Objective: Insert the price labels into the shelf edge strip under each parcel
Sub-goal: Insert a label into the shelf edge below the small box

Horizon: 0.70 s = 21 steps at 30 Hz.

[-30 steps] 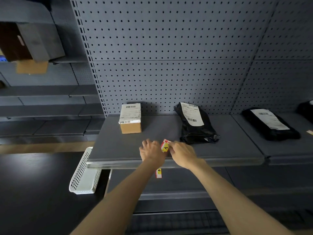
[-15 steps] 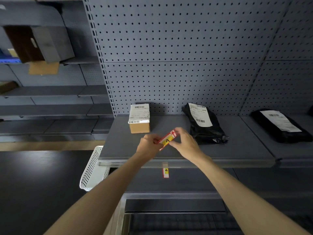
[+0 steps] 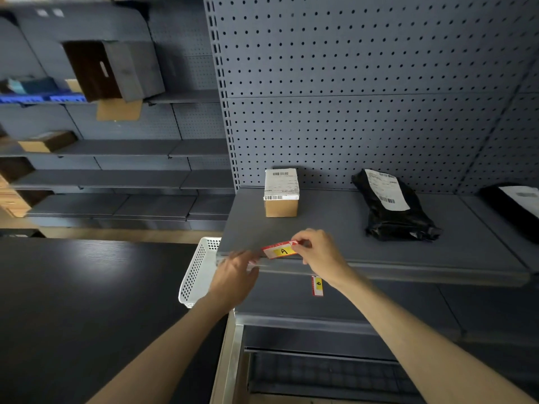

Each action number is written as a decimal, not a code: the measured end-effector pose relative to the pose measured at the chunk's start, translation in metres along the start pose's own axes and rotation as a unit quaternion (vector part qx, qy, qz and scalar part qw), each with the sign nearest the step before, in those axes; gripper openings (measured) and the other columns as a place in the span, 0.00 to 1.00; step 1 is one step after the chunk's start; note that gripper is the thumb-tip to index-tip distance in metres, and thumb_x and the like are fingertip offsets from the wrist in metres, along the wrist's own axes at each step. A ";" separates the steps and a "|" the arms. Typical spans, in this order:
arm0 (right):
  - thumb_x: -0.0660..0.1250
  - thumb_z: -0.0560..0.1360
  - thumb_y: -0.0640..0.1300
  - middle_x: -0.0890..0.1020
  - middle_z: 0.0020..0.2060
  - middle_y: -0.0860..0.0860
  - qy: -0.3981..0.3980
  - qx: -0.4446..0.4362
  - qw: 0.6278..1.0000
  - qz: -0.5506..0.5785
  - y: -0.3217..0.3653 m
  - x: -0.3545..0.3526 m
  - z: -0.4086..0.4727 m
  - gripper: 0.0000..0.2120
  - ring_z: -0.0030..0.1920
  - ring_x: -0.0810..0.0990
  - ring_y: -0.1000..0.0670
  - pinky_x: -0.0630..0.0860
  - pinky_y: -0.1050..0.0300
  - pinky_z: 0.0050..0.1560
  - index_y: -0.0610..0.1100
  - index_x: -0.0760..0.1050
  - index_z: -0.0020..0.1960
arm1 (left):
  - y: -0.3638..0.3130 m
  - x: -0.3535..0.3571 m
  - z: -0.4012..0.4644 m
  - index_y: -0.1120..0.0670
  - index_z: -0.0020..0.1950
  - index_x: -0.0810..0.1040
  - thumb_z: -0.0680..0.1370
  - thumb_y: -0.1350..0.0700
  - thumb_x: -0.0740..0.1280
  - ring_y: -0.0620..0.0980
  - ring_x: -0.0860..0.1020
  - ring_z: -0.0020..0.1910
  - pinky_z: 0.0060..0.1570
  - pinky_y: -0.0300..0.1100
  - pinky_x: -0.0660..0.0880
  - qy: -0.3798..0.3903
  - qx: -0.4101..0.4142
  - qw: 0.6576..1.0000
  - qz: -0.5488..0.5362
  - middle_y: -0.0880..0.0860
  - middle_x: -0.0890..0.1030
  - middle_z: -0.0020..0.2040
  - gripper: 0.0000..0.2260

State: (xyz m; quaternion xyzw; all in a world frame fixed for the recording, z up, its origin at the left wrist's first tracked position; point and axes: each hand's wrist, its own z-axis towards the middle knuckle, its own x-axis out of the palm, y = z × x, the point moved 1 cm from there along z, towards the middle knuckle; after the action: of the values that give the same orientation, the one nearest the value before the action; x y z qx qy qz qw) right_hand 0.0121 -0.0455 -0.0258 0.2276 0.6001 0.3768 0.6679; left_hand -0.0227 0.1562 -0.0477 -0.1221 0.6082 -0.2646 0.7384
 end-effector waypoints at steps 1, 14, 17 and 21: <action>0.68 0.77 0.39 0.81 0.42 0.50 -0.002 0.000 1.000 -0.005 -0.001 0.002 0.000 0.06 0.32 0.77 0.56 0.74 0.65 0.29 0.43 0.82 0.51 | 0.002 0.003 -0.004 0.55 0.56 0.80 0.75 0.62 0.68 0.52 0.79 0.52 0.51 0.48 0.77 -0.002 0.025 0.999 0.027 0.53 0.82 0.53 0.10; 0.67 0.77 0.40 0.78 0.41 0.52 0.019 0.006 0.999 -0.050 -0.005 0.023 0.004 0.06 0.31 0.77 0.56 0.70 0.67 0.31 0.44 0.83 0.51 | 0.004 0.011 -0.011 0.56 0.55 0.81 0.75 0.63 0.67 0.53 0.76 0.53 0.50 0.49 0.78 -0.042 0.068 0.995 0.055 0.51 0.80 0.54 0.10; 0.65 0.78 0.39 0.75 0.39 0.52 0.036 -0.006 0.996 -0.075 -0.005 0.027 0.004 0.07 0.33 0.75 0.55 0.69 0.63 0.35 0.43 0.82 0.51 | 0.006 0.013 -0.013 0.56 0.56 0.80 0.75 0.62 0.66 0.52 0.76 0.54 0.50 0.48 0.78 -0.042 0.075 0.995 0.054 0.51 0.80 0.55 0.11; 0.62 0.80 0.39 0.74 0.40 0.49 0.053 -0.029 0.990 -0.129 -0.003 0.029 0.003 0.09 0.38 0.75 0.48 0.72 0.54 0.37 0.43 0.81 0.47 | 0.007 0.014 -0.013 0.57 0.56 0.80 0.75 0.63 0.67 0.53 0.76 0.54 0.49 0.49 0.78 -0.040 0.072 0.995 0.053 0.52 0.80 0.54 0.11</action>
State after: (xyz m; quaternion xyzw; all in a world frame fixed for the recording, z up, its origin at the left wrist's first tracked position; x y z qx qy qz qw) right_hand 0.0159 -0.0243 -0.0455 0.1083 0.6479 0.3159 0.6846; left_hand -0.0317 0.1566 -0.0656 -0.0462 0.5634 -0.2631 0.7818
